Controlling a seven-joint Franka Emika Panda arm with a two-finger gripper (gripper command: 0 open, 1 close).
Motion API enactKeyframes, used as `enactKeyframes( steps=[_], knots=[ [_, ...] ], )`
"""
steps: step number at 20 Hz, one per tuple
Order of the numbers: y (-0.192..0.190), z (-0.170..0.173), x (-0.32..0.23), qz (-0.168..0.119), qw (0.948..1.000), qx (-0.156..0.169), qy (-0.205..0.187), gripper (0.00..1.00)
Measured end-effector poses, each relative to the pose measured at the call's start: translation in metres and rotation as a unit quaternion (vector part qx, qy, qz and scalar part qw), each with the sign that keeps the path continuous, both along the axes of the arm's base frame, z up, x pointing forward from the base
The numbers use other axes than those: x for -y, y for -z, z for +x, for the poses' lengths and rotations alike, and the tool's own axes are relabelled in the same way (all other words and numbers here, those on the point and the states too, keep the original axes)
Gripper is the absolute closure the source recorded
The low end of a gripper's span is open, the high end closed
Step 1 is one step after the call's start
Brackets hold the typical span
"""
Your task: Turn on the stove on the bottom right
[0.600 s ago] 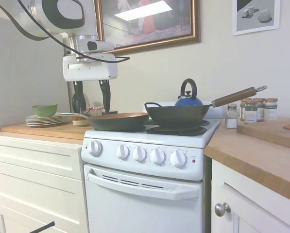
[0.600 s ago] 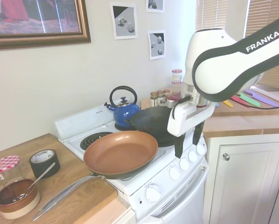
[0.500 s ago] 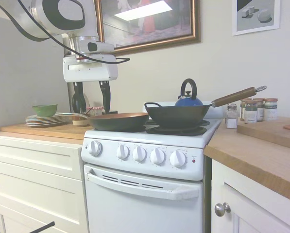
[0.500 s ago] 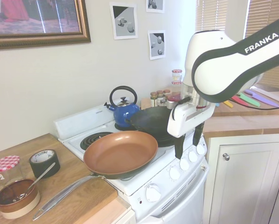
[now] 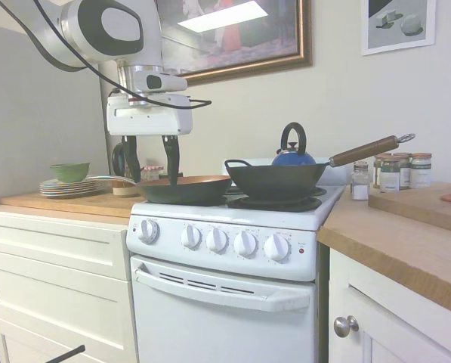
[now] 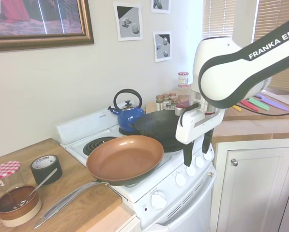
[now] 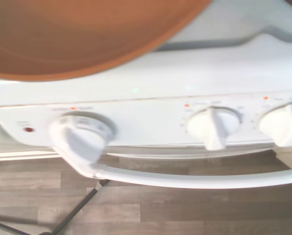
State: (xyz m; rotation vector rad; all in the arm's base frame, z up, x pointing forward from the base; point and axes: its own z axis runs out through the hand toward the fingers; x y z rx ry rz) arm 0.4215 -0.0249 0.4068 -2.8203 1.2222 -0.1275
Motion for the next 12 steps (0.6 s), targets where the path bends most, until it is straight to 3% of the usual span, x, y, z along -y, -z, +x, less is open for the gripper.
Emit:
enactKeyframes(
  steps=[6,7,12],
  knots=[
    [0.025,0.028,0.037,0.004,0.9999,-0.015,0.004,0.00],
    [0.029,0.034,0.043,0.005,0.9998,-0.018,0.006,1.00],
    [0.044,0.057,0.060,0.008,0.9996,-0.028,0.004,1.00]
  ],
)
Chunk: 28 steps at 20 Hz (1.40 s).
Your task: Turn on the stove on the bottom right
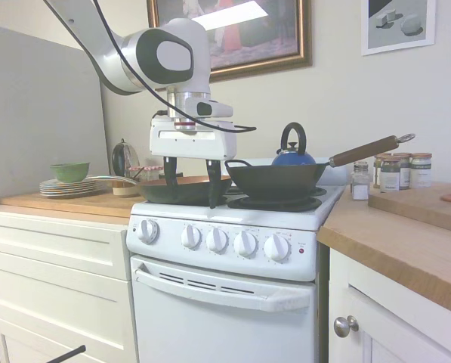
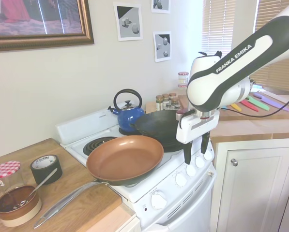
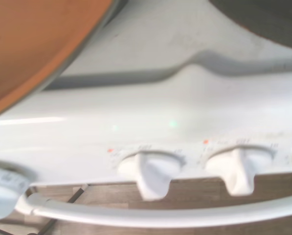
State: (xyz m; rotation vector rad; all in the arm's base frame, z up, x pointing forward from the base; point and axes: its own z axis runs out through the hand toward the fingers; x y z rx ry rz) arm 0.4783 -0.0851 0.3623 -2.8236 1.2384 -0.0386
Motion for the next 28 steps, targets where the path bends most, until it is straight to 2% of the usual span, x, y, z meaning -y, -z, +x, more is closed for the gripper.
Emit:
enactKeyframes(
  steps=[28],
  knots=[
    [0.021,-0.002,0.055,0.008,0.9999,-0.001,0.012,1.00]
  ],
)
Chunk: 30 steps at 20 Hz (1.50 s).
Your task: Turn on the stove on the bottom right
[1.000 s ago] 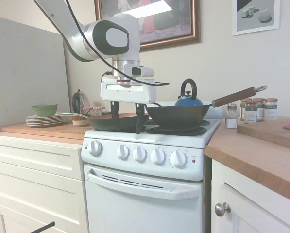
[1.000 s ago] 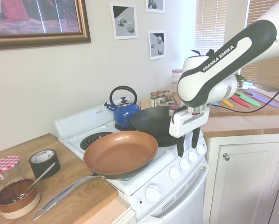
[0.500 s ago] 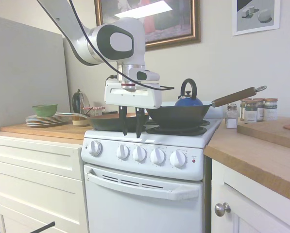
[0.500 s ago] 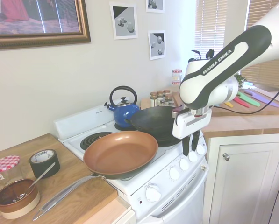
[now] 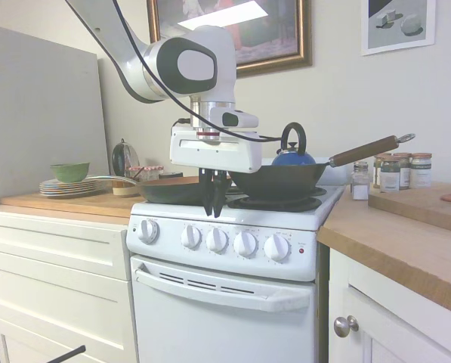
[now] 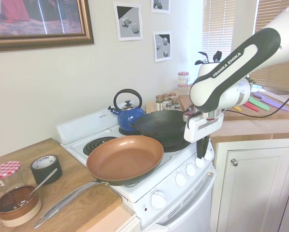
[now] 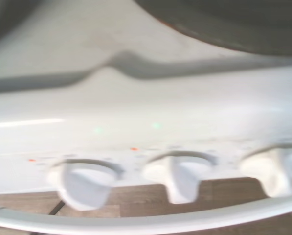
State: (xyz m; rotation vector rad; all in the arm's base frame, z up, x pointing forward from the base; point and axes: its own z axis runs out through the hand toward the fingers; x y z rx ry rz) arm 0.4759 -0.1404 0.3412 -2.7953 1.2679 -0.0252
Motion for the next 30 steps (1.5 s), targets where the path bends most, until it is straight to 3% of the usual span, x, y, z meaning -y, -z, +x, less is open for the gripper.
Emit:
enactKeyframes(
  steps=[17,30],
  knots=[
    [0.009,-0.003,0.092,-0.014,0.9991,0.003,0.039,1.00],
    [0.033,0.014,0.104,-0.020,0.9989,-0.017,0.039,1.00]
  ],
)
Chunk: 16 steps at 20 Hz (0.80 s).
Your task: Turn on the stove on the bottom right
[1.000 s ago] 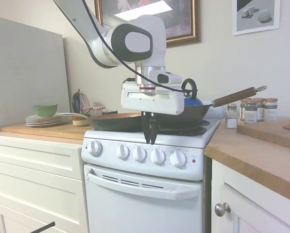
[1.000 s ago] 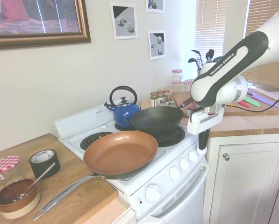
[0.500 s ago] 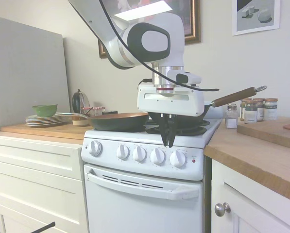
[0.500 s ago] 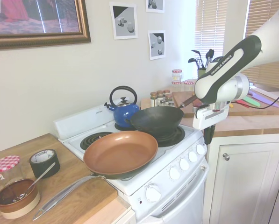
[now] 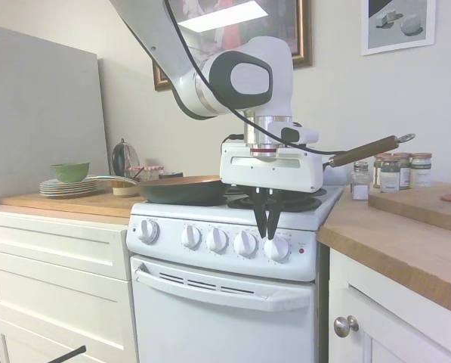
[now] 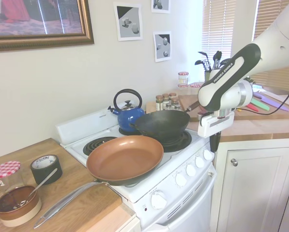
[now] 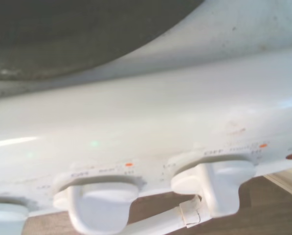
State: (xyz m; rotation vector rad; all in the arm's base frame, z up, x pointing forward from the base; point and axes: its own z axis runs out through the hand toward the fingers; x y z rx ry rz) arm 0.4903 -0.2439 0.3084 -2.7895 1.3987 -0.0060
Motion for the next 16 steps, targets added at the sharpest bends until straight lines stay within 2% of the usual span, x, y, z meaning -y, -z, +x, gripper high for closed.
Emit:
enactKeyframes(
  steps=[16],
  knots=[
    [0.0079,0.0066,-0.0011,0.002,1.0000,-0.007,-0.001,1.00]
  ],
)
